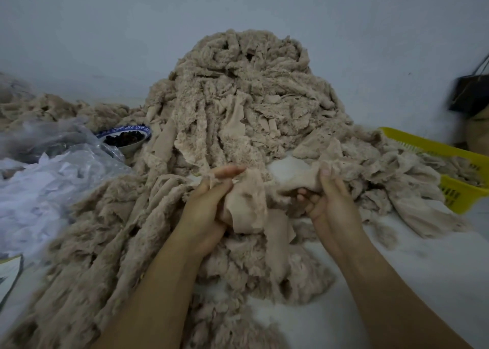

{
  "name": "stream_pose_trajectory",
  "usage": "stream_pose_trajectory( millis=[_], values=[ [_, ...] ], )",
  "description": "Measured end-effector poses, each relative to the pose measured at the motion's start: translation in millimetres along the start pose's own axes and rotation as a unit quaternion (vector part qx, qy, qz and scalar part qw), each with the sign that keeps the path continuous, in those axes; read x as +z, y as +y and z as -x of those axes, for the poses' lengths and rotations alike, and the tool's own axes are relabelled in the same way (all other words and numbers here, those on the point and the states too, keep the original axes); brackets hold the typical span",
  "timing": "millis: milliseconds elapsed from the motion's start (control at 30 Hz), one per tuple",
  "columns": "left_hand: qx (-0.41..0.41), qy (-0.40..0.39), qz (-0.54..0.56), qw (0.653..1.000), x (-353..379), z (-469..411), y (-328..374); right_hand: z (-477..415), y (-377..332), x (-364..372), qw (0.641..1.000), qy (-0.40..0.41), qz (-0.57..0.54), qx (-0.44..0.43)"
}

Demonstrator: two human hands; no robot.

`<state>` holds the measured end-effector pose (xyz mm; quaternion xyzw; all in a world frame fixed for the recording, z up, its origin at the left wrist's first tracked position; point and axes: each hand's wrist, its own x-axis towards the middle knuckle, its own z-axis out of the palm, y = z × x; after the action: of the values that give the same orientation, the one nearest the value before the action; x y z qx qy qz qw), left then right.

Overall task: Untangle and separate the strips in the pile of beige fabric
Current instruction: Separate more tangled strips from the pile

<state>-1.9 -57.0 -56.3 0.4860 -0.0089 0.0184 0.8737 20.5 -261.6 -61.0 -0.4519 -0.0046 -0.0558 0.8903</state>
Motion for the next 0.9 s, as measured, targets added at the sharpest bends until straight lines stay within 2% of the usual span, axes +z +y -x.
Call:
stream_pose_trajectory(
  millis=[100, 167, 267, 300, 367, 433, 467, 500, 567, 600, 700, 767, 900],
  values=[
    [-0.001, -0.017, 0.029, 0.999, 5.9, -2.1, 2.4, 8.7, 2.8, 8.9, 0.999, -0.048, 0.022, -0.001],
    [-0.002, -0.010, -0.106, 0.994, 9.8, -2.1, 2.7, 13.9, 3.9, 14.5, 0.995, -0.060, 0.072, -0.015],
    [0.060, -0.034, -0.358, 0.931, 14.8, 4.5, -6.4, 22.5, 7.2, 19.7, 0.976, -0.090, 0.192, -0.057],
    [0.070, -0.059, -0.390, 0.916, 17.3, 8.5, -11.6, 25.7, 8.3, 20.9, 0.965, -0.105, 0.228, -0.070],
    [0.073, -0.075, -0.405, 0.908, 17.9, 12.9, -17.8, 29.6, 10.8, 22.5, 0.948, -0.141, 0.274, -0.083],
    [0.066, -0.051, -0.323, 0.943, 17.5, 13.6, -10.5, 28.1, 14.4, 20.2, 0.926, -0.176, 0.329, -0.058],
    [0.043, -0.038, -0.232, 0.971, 14.9, 12.8, -3.9, 25.1, 17.5, 17.9, 0.902, -0.191, 0.384, -0.042],
    [0.016, -0.037, -0.115, 0.993, 12.5, 11.3, 4.0, 22.0, 21.0, 14.6, 0.860, -0.200, 0.469, -0.040],
    [-0.007, -0.035, 0.091, 0.995, 3.1, 8.1, 16.6, 13.1, 27.5, 6.0, 0.774, -0.176, 0.604, -0.076],
    [-0.002, -0.020, 0.146, 0.989, -2.0, 6.5, 20.3, 9.1, 27.8, 1.7, 0.770, -0.130, 0.619, -0.086],
    [0.019, 0.028, 0.210, 0.977, -12.9, 3.4, 25.1, -4.7, 17.0, -13.5, 0.828, 0.025, 0.555, -0.080],
    [0.024, 0.041, 0.243, 0.969, -15.0, 3.5, 27.1, -9.8, 11.7, -19.9, 0.850, 0.065, 0.519, -0.065],
    [0.030, 0.040, 0.259, 0.965, -19.5, 1.9, 27.1, -6.6, 6.1, -19.9, 0.917, 0.123, 0.377, -0.041]
  ],
)
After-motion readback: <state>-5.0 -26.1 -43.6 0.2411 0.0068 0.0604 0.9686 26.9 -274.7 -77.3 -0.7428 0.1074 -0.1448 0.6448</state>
